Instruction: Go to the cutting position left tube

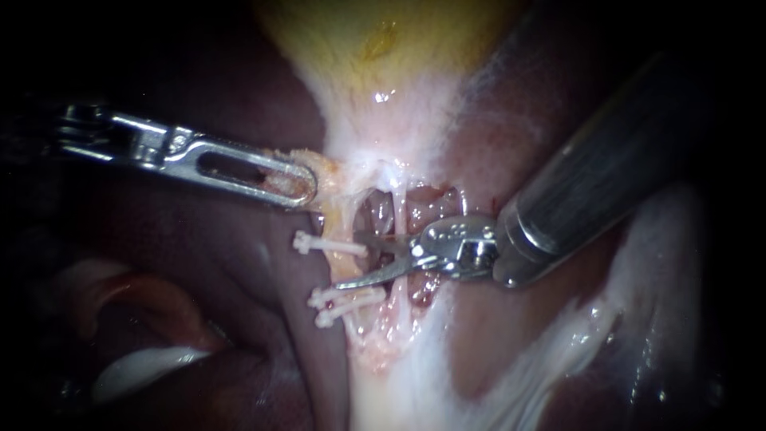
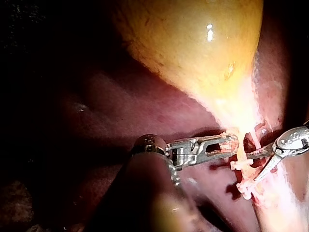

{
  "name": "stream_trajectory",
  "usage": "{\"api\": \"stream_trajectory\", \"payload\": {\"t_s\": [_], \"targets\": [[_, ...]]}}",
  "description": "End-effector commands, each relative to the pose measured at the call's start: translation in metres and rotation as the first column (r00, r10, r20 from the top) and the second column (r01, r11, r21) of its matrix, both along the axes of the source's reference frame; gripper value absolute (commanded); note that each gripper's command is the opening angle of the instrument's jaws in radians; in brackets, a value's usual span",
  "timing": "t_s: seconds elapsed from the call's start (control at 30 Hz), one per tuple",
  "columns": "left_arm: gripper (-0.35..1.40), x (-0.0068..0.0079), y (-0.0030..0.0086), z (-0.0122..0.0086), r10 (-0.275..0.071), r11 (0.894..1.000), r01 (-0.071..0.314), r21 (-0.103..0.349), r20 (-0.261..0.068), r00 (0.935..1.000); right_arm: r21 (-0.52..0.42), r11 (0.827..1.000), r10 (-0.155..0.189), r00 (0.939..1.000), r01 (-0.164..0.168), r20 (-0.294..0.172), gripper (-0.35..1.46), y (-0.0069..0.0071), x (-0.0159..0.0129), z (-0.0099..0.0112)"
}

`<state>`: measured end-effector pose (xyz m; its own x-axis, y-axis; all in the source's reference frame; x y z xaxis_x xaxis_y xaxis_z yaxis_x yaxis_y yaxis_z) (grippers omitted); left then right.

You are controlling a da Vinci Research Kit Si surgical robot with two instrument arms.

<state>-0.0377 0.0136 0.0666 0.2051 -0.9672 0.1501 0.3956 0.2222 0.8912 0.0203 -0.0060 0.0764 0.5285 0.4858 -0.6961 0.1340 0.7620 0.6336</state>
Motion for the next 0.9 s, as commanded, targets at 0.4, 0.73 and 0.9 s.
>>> {"api": "stream_trajectory", "payload": {"t_s": [0.4,0.73,0.9], "targets": [[-0.35,0.0001,0.0000,0.0000,0.000,1.000,0.000,0.000,0.000,1.0000,0.022,1.000,-0.002,1.0000,0.001,0.008,1.32,-0.0001,-0.0002,0.0007],[-0.35,0.0002,-0.0001,0.0000,0.001,1.000,-0.001,0.000,0.000,1.0000,0.041,0.999,-0.019,0.9998,0.019,0.001,1.32,-0.0001,-0.0006,0.0011],[-0.35,0.0002,-0.0001,0.0000,0.001,1.000,-0.001,0.000,0.001,1.0000,0.057,0.998,-0.035,0.9994,0.035,-0.005,1.32,-0.0004,-0.0006,0.0014]]}}
